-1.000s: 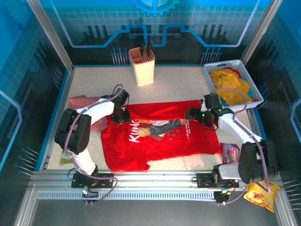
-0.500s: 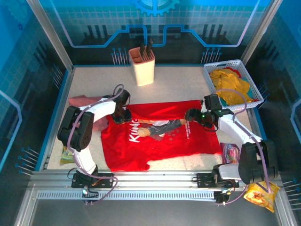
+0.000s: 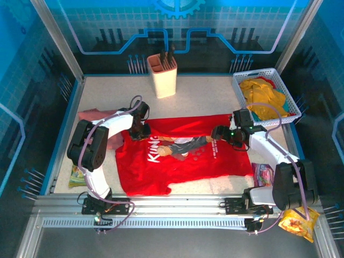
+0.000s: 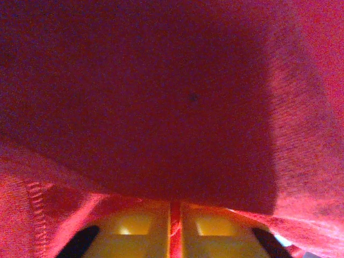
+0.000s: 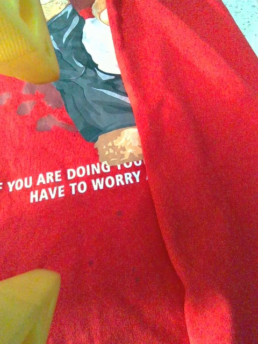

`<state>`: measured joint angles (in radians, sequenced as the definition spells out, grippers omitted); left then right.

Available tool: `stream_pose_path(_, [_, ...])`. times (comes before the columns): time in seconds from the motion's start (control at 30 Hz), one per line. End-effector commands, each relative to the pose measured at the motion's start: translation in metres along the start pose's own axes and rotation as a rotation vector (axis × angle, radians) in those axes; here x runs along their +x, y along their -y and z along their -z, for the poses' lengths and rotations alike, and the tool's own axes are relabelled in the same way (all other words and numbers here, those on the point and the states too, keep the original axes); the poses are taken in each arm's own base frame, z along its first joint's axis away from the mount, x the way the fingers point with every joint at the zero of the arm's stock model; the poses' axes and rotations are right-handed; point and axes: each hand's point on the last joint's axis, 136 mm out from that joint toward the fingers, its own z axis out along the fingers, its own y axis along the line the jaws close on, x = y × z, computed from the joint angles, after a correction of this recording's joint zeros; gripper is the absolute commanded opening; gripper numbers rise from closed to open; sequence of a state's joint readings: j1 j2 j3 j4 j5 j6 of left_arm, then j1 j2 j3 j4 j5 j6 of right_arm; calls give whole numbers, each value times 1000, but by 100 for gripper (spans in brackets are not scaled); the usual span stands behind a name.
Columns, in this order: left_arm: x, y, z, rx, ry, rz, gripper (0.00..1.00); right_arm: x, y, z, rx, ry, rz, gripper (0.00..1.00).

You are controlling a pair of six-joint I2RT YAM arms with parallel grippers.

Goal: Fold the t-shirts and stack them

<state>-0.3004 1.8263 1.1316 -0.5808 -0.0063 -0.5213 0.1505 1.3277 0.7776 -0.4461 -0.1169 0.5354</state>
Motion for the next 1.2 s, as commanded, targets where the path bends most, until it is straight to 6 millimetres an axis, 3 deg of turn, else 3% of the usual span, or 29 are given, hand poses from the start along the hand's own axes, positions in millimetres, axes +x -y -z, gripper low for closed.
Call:
stream_pose_path(0.0, [1, -2, 0, -19, -11, 4, 2, 4, -5, 0, -15, -11, 0, 90])
stream_pose_path(0.3, [23, -3, 41, -28, 13, 55, 0, 4, -4, 1, -8, -8, 2, 90])
stream_pose_path(0.77, [111, -3, 54, -94, -40, 62, 0, 5, -5, 3, -17, -2, 7, 89])
stream_pose_path(0.87, [124, -6, 50, -124, -66, 42, 10, 6, -4, 3, -12, -2, 10, 90])
stream_pose_path(0.93, [129, -6, 48, -123, -87, 28, 27, 6, -3, 2, -12, -5, 9, 90])
stream_pose_path(1.0, [124, -7, 52, -130, -76, -4, 34, 6, -3, 1, -12, -7, 9, 90])
stream_pose_path(1.17, [82, -8, 76, -85, -15, -47, 37, 4, -8, -1, -30, -20, 11, 89])
